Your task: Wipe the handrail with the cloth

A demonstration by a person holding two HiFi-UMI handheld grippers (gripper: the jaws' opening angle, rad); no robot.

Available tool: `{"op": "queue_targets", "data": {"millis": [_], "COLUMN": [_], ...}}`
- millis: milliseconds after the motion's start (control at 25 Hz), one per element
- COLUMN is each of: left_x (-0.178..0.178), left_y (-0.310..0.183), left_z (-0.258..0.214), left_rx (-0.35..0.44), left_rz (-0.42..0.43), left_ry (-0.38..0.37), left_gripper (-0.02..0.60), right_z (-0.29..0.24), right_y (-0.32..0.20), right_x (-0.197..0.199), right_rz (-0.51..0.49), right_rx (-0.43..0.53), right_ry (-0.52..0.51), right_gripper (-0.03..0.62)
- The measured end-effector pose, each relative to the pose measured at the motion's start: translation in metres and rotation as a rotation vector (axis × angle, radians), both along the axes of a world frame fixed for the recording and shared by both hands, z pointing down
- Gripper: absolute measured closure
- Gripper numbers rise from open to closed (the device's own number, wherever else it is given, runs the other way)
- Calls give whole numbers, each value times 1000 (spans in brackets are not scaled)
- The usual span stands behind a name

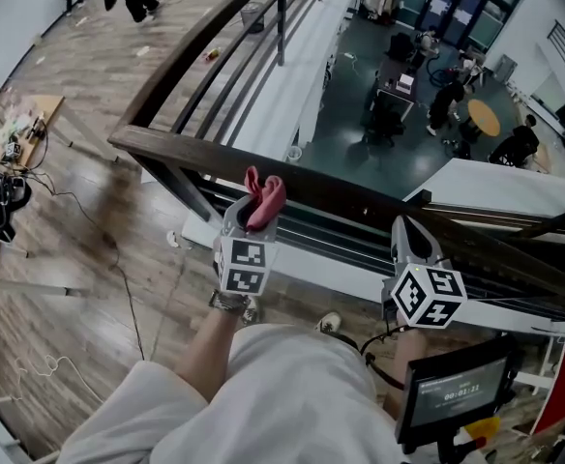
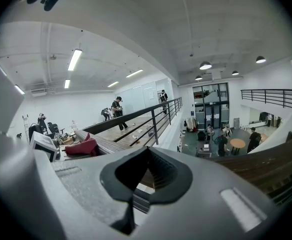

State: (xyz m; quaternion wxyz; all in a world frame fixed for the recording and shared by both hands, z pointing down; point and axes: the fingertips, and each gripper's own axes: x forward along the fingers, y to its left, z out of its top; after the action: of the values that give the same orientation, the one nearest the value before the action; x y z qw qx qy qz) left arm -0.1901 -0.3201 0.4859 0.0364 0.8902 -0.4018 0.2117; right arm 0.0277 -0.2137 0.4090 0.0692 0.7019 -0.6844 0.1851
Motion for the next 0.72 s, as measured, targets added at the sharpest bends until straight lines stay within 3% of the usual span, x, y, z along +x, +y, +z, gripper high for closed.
{"op": "queue_targets", "data": {"millis": [720], "left_x": [56], "left_y": [38], "left_z": [8], "left_rx": [-28], "left_rz": [121], "left_ry": [16], "left_gripper": [454], "right_z": [10], "right_y": [14], "right_x": [19], "right_rz": [1], "right_rx": [-17], "right_ry": [-18], "right_gripper": [591]}}
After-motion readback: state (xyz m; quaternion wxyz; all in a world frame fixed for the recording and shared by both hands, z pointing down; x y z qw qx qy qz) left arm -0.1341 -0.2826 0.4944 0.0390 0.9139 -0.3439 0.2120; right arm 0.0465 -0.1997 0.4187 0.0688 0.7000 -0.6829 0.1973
